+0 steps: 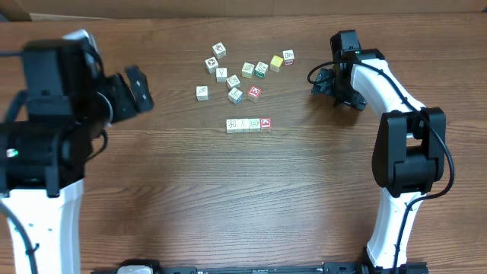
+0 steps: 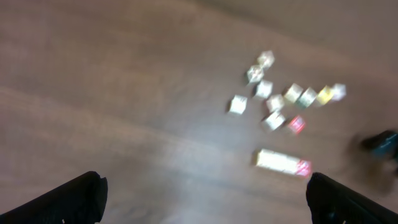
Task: Form a horizontal line
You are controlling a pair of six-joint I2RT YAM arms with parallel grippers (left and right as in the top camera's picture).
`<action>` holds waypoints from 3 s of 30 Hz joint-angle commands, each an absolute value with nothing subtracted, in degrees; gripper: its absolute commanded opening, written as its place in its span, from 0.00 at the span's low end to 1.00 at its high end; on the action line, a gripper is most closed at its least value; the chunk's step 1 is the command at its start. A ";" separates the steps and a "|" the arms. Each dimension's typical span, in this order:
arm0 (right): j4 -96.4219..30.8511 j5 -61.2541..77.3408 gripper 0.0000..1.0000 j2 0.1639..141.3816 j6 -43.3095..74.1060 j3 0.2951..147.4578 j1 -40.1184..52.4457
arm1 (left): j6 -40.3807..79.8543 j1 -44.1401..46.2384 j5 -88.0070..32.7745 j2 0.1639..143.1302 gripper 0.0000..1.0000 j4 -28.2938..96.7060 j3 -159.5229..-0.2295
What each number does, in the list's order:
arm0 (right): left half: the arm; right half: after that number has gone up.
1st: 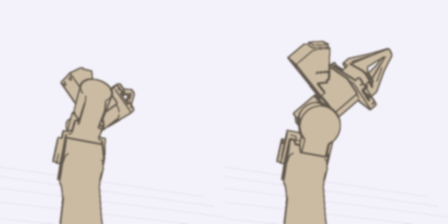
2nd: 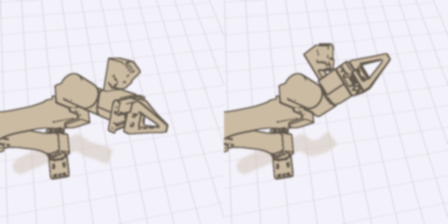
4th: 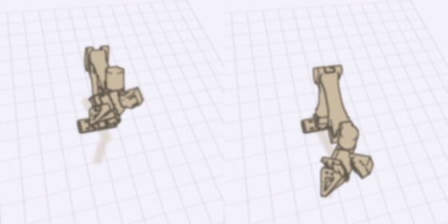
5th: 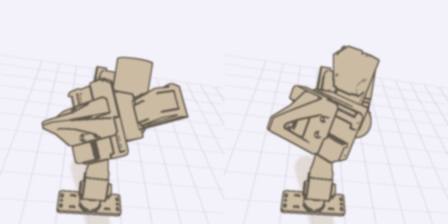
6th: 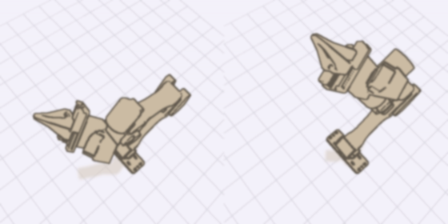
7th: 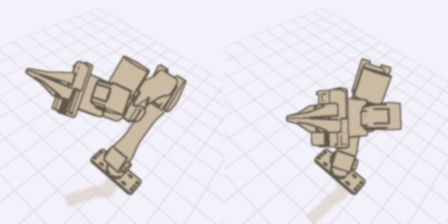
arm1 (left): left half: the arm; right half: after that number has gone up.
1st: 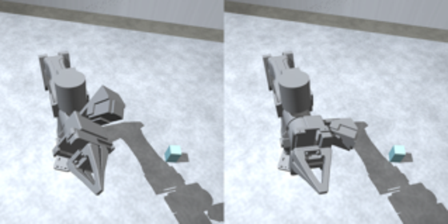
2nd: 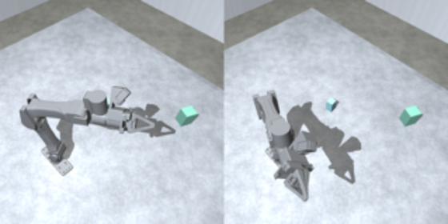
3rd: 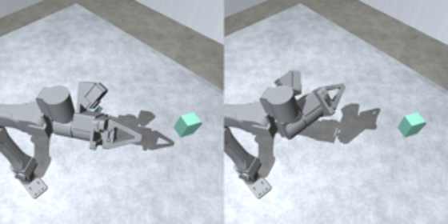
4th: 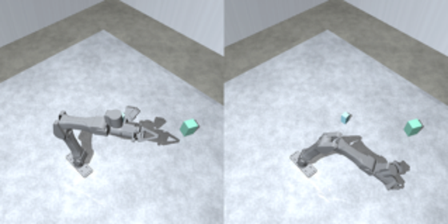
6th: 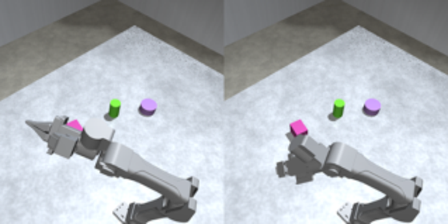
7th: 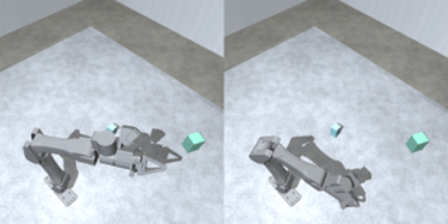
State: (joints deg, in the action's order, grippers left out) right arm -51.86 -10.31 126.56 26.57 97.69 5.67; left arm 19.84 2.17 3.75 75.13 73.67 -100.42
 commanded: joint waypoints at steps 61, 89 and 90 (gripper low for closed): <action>-51.59 -10.22 1.00 124.51 26.57 97.45 5.65 | 19.97 2.26 4.34 41.58 1.00 -8.58 -0.27; -51.59 -10.22 1.00 124.51 26.57 97.45 5.65 | 10.24 2.39 0.23 2.35 1.00 4.86 -0.34; -51.59 -10.22 1.00 124.51 26.57 97.45 5.65 | 10.24 2.39 0.23 1.48 1.00 4.86 -0.36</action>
